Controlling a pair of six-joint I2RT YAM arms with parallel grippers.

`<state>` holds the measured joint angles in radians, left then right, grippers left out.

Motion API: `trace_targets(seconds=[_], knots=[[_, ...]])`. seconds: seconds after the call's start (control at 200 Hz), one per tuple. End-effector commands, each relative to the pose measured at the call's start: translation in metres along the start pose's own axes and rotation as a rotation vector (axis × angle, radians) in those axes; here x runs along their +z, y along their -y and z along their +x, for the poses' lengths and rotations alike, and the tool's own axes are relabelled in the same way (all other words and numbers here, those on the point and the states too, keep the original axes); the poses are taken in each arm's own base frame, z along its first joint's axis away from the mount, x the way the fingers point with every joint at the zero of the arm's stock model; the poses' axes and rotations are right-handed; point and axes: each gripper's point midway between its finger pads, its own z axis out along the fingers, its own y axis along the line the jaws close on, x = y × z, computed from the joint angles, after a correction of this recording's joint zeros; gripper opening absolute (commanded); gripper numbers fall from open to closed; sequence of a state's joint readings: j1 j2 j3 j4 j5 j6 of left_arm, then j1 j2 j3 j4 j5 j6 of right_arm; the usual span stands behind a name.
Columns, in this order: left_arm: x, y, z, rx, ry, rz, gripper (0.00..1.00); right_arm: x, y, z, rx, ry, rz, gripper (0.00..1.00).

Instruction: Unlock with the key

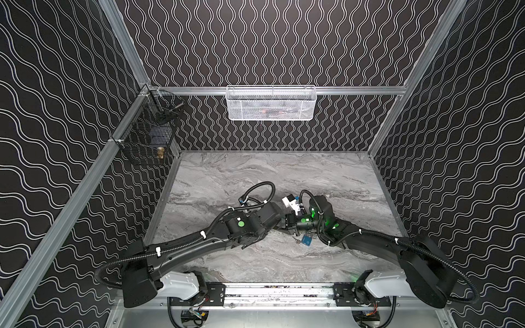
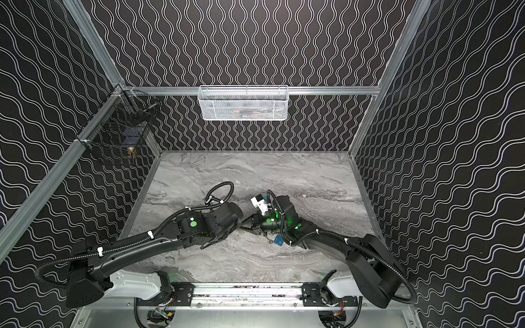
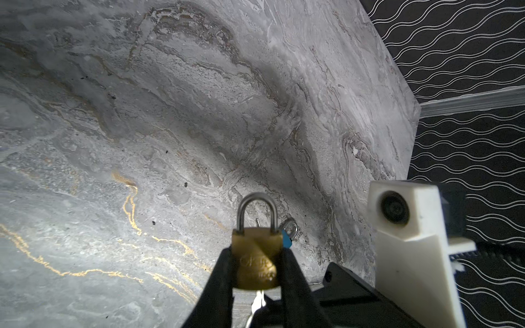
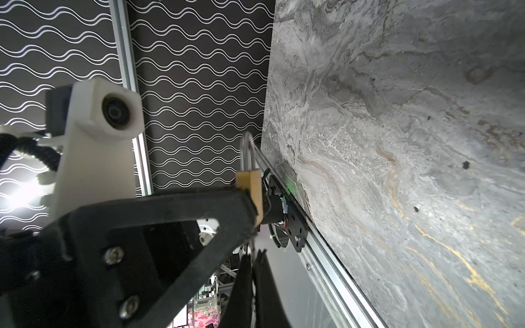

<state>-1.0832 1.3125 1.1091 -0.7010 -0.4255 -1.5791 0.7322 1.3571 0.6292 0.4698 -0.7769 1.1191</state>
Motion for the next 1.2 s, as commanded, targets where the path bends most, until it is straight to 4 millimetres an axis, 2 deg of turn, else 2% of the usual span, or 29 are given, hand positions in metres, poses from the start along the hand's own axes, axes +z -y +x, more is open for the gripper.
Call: trace_targets(seconds=[0.0, 0.08, 0.225, 0.415, 0.496, 0.596, 0.716, 0.931, 1.196], knots=[[0.001, -0.032, 0.006, 0.025, -0.029, -0.119, 0.00, -0.005, -0.040, -0.009, -0.179, 0.023, -0.102, 0.00], [-0.002, -0.039, 0.004, 0.005, -0.016, -0.152, 0.00, -0.004, -0.041, -0.006, -0.180, -0.002, -0.102, 0.00], [-0.001, -0.039, 0.003, -0.019, -0.012, -0.141, 0.00, 0.000, -0.043, -0.003, -0.188, -0.029, -0.091, 0.00], [0.004, -0.027, 0.012, -0.073, -0.046, -0.104, 0.00, 0.000, -0.041, -0.002, -0.170, 0.015, -0.080, 0.00], [0.007, -0.014, 0.015, -0.060, -0.059, -0.067, 0.00, 0.001, -0.042, -0.005, -0.178, 0.025, -0.075, 0.00], [0.008, -0.015, 0.020, -0.038, -0.082, -0.116, 0.00, 0.003, -0.043, -0.006, -0.196, 0.022, -0.074, 0.00], [0.012, -0.003, 0.030, -0.060, -0.127, -0.035, 0.00, 0.000, -0.046, -0.012, -0.177, 0.047, -0.120, 0.00], [0.011, 0.002, 0.033, -0.074, -0.143, -0.005, 0.00, 0.003, -0.032, -0.015, -0.105, 0.055, -0.119, 0.00], [0.016, 0.006, 0.040, -0.114, -0.156, 0.029, 0.00, 0.001, -0.031, -0.024, -0.082, 0.126, -0.102, 0.00]])
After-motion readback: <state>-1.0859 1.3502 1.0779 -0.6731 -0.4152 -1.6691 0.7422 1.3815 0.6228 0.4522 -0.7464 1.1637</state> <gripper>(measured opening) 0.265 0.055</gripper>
